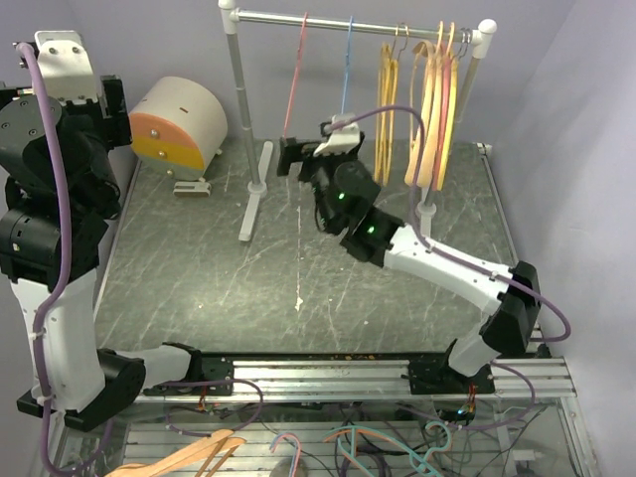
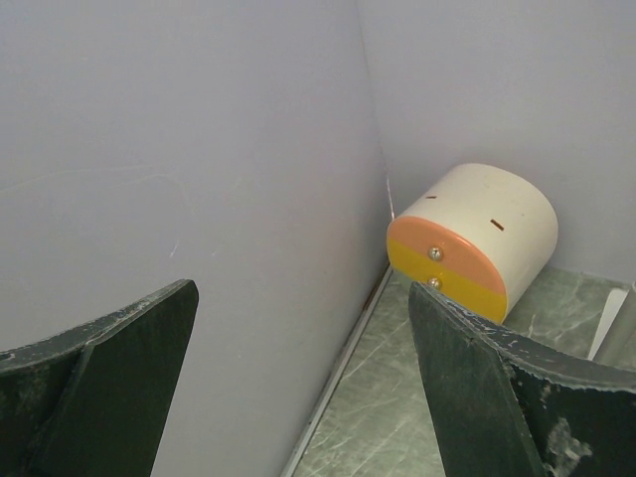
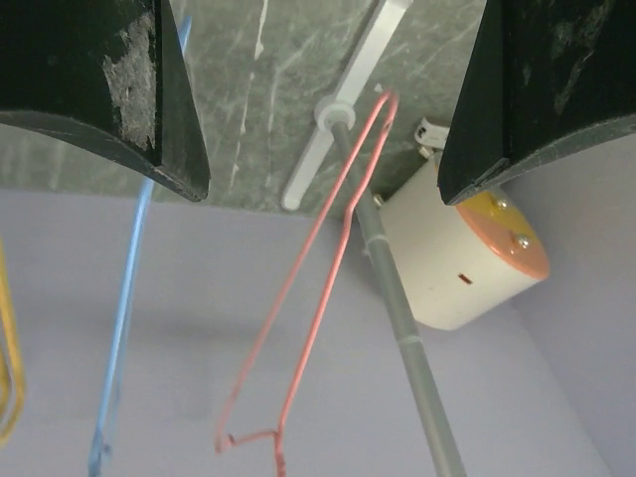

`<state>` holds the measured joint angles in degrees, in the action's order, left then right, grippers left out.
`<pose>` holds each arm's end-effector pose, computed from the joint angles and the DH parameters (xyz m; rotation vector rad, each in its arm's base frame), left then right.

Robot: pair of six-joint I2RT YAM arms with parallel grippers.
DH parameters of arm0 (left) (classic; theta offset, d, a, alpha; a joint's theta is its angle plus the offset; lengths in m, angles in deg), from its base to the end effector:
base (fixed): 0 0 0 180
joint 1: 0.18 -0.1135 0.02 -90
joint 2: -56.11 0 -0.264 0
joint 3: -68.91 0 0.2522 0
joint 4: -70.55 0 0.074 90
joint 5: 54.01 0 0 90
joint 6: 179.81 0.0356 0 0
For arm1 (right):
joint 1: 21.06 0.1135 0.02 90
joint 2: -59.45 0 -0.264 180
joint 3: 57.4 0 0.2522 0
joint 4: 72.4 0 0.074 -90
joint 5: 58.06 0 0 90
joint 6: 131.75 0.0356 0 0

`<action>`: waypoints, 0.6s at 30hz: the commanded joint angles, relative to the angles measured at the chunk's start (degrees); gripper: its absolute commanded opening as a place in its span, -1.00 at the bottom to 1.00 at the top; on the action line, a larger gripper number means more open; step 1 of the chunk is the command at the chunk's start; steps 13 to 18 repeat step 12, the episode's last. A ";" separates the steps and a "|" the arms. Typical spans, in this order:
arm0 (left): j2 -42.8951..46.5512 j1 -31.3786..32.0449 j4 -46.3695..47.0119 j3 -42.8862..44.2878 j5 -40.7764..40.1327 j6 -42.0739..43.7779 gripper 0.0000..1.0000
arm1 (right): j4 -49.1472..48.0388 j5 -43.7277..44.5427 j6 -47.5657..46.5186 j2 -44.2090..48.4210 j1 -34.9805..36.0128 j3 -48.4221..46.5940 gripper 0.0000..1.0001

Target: Organize the hangers

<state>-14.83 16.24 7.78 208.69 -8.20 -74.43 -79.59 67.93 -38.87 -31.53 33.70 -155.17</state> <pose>0.1258 -0.0112 0.6087 -0.2218 1.5031 0.5482 0.2333 0.2940 0.4321 -0.0816 1.3846 0.4255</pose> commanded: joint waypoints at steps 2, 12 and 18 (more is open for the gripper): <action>0.62 -1.18 1.31 -1.98 -0.43 0.33 0.98 | -7.15 31.16 -16.76 -2.96 12.22 0.79 1.00; 4.24 -6.67 1.81 -11.58 -0.08 -0.75 0.98 | -14.26 32.61 -18.91 4.00 15.78 11.60 1.00; 4.24 -6.67 1.81 -11.58 -0.08 -0.75 0.98 | -14.26 32.61 -18.91 4.00 15.78 11.60 1.00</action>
